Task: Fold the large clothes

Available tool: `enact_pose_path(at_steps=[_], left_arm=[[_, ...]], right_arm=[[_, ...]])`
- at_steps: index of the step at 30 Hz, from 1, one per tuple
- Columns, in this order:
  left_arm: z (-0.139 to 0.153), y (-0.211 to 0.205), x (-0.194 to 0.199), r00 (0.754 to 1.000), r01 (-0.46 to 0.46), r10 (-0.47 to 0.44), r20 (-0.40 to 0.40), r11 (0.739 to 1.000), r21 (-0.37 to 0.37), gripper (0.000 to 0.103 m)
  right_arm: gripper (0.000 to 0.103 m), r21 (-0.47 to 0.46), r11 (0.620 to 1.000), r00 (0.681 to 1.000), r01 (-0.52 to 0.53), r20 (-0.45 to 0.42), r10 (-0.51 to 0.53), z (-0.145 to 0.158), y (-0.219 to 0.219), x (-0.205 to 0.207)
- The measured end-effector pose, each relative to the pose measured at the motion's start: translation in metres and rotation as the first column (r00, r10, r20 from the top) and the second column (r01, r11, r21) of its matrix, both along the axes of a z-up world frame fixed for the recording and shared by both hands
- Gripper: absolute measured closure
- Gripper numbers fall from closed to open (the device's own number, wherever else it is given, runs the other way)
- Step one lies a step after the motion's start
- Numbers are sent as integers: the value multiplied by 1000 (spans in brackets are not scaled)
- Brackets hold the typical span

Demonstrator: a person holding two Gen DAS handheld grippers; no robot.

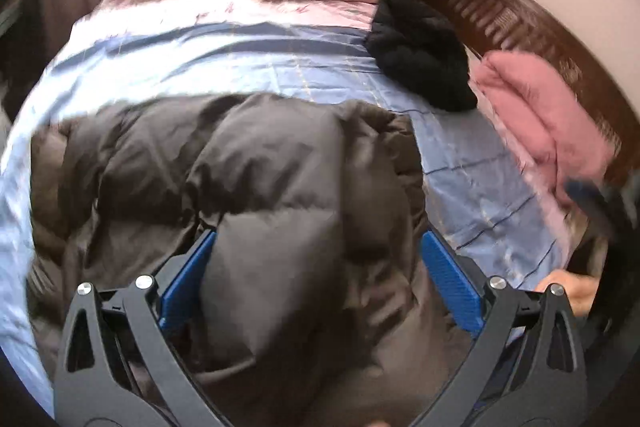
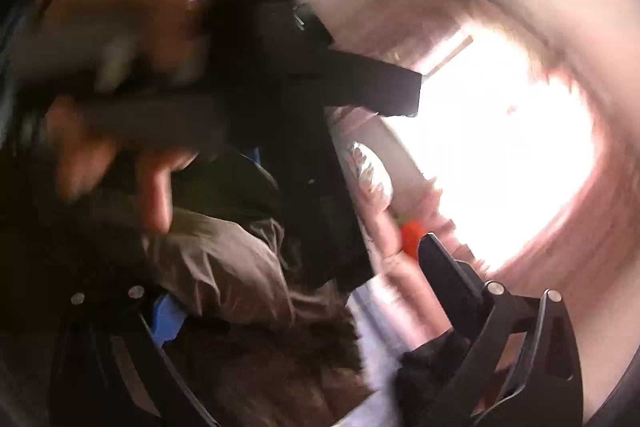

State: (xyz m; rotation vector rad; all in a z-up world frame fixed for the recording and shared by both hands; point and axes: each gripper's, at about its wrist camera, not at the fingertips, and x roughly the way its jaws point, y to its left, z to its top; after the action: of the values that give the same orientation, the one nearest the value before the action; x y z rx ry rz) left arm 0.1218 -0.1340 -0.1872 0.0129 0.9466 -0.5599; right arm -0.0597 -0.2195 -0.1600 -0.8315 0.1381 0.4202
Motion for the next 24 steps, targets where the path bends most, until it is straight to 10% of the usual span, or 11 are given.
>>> enact_pose_path(at_steps=[5, 11, 15, 18, 20, 22, 24], left_arm=[[3, 8, 6, 999, -28, 26, -19, 994, -102, 2], [-26, 35, 28, 973, -129, 79, -216, 965, -229, 2], [-32, 44, 38, 968, -137, 86, -237, 969, -206, 2], [-30, 47, 38, 962, -104, 56, -266, 980, -171, 3], [-11, 62, 31, 979, -133, 103, -178, 978, -162, 3], [7, 77, 24, 986, -164, 159, -55, 980, -113, 3], [20, 93, 17, 972, -208, 205, 112, 978, 17, 2]], right_arm=[[1, 124, 992, 996, -21, -85, 31, 7, -5, 12], [1, -71, 996, 998, -58, 21, 60, -15, 17, 0], [1, -142, 976, 981, -167, -122, 151, -15, 16, -6], [1, 12, 987, 941, -160, -300, 156, 8, -11, 13], [1, 235, 971, 924, 43, -378, 51, 27, -36, 46], [2, 448, 861, 839, 241, -542, 47, 33, -58, 75], [41, 554, 764, 719, 331, -672, 176, 18, -59, 101]])
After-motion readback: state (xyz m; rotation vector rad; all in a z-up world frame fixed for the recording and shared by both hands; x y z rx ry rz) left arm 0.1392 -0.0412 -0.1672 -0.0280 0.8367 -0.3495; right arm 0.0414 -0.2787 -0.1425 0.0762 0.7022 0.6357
